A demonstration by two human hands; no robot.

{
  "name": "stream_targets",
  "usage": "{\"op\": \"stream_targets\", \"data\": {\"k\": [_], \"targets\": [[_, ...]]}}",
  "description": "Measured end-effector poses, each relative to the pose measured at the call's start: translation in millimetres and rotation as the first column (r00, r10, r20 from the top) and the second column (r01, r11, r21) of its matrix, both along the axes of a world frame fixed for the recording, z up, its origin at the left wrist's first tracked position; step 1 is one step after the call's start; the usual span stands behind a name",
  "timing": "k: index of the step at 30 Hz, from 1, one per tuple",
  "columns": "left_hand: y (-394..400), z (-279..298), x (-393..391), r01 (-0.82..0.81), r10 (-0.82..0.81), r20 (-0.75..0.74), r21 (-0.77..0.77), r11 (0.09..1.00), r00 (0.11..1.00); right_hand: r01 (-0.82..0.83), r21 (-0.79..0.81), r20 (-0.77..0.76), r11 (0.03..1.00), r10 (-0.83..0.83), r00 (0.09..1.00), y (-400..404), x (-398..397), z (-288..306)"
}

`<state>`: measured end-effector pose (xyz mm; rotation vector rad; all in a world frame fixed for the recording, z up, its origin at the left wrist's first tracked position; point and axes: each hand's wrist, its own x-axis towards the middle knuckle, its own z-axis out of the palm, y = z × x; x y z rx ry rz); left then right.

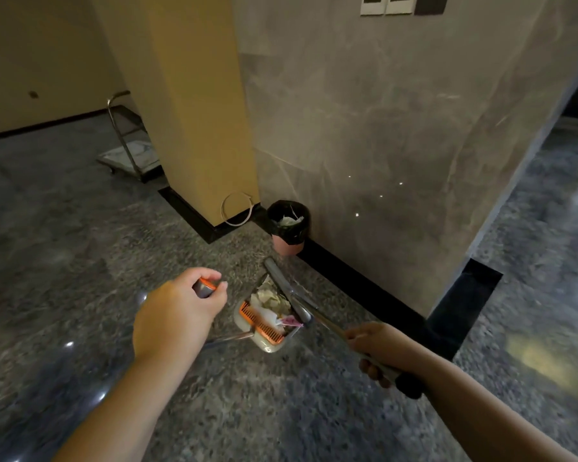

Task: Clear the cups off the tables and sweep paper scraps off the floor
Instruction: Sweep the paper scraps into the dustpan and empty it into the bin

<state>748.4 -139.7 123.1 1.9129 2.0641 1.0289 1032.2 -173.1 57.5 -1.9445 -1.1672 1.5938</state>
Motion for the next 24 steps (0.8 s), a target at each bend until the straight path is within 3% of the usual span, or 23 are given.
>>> {"op": "stream_targets", "data": {"k": [10, 20, 24], "targets": [[202, 14, 31, 0.041, -0.038, -0.062, 0.044, 0.998, 0.997, 0.043, 0.068, -0.040, 0.997, -0.040, 0.998, 202, 36, -10], [390, 24, 94, -0.049, 0.053, -0.143, 0.030, 0.998, 0.988, -0.131, 0.068, -0.003, 0.989, 0.132, 0.991, 416, 99, 8], [456, 29, 105, -0.041, 0.049, -0.124, 0.060, 0.997, 0.991, -0.089, 0.058, -0.060, 0.994, 0.093, 0.994, 486, 114, 13]]}}
